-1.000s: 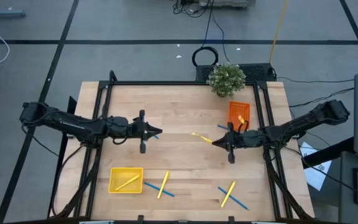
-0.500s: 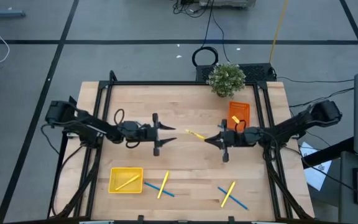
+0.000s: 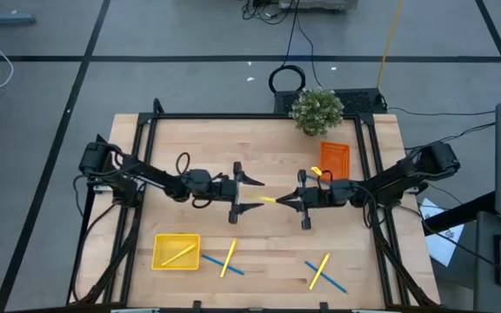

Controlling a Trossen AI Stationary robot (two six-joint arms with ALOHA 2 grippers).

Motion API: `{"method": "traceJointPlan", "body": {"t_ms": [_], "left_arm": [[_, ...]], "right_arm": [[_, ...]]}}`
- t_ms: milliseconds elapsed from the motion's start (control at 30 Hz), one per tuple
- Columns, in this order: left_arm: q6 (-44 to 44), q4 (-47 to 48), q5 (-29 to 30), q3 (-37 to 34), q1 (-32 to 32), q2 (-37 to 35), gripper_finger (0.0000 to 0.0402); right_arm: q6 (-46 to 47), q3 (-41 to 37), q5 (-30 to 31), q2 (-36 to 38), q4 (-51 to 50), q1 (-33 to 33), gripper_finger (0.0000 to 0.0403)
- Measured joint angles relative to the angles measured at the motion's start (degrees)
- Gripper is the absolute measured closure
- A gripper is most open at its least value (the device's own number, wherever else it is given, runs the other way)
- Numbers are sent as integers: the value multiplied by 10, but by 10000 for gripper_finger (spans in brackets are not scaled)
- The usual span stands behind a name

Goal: Sort pens & pencils
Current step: Put the top left yellow ballpen into the yellow bin

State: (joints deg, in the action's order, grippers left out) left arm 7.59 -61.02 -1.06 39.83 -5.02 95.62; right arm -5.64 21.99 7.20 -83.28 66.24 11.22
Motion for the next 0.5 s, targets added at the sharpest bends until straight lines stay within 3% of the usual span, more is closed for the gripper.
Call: {"method": "traceJointPlan", "body": {"t_ms": [333,500], "left_arm": [[8,81,9,2,0,-10,117],[-2,205,13,2,-2,-69,117]], "right_arm": [[4,1,1,-2,-20,0,403],[4,0,2,-2,-44,0,403]]}}
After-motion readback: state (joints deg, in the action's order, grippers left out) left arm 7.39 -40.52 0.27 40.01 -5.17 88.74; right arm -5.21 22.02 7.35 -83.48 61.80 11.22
